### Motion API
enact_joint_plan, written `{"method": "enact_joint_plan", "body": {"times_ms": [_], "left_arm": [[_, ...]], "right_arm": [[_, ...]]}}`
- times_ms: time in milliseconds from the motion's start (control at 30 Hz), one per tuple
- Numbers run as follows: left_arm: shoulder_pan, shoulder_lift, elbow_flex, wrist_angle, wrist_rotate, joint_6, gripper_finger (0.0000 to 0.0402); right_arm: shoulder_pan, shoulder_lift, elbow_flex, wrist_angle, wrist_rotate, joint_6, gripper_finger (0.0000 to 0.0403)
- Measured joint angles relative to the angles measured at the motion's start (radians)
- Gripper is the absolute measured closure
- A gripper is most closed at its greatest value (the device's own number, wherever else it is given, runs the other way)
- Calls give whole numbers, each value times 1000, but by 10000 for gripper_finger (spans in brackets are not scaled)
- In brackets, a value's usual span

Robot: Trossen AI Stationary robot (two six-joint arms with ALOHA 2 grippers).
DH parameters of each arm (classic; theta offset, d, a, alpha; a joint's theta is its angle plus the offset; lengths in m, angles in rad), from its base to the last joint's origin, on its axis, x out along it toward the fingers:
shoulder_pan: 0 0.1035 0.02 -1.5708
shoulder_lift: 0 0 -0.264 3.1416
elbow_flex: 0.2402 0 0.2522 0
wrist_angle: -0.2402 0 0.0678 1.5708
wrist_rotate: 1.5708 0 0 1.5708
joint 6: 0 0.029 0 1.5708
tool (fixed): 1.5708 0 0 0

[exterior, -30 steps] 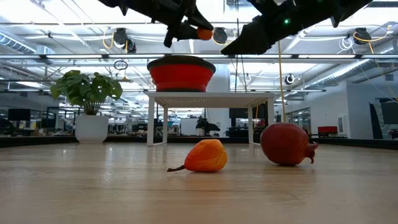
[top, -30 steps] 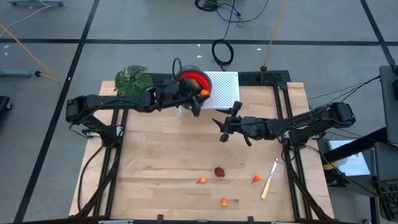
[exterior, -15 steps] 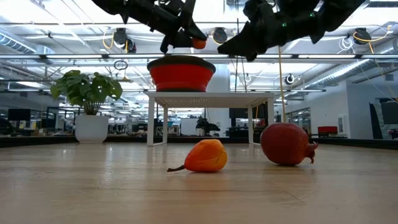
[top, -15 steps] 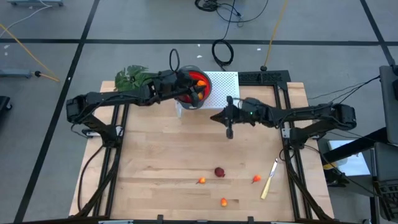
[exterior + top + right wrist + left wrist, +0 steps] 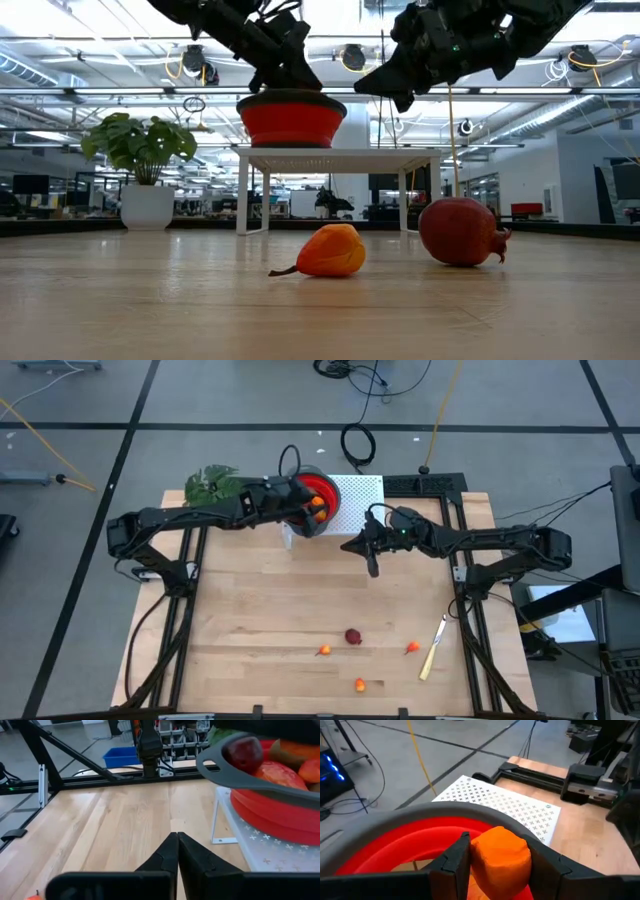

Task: Pick & Place Fruit
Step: Put the orange into the red strainer bowl

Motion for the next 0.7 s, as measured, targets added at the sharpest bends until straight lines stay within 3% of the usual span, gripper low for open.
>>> {"method": "enact_joint_plan", "body": {"times_ms": [133,367,700], "left_arm": [[0,-3,23,-76,-11,-1,254],[3,-4,173,-327,-41,-2,254],[3,27,178,-373,-21,-19,254]], "right_arm": [[0,0,0,1,0,-2,401],[0,0,0,1,0,-27,402],[0,0,0,2,-1,-41,402]]}}
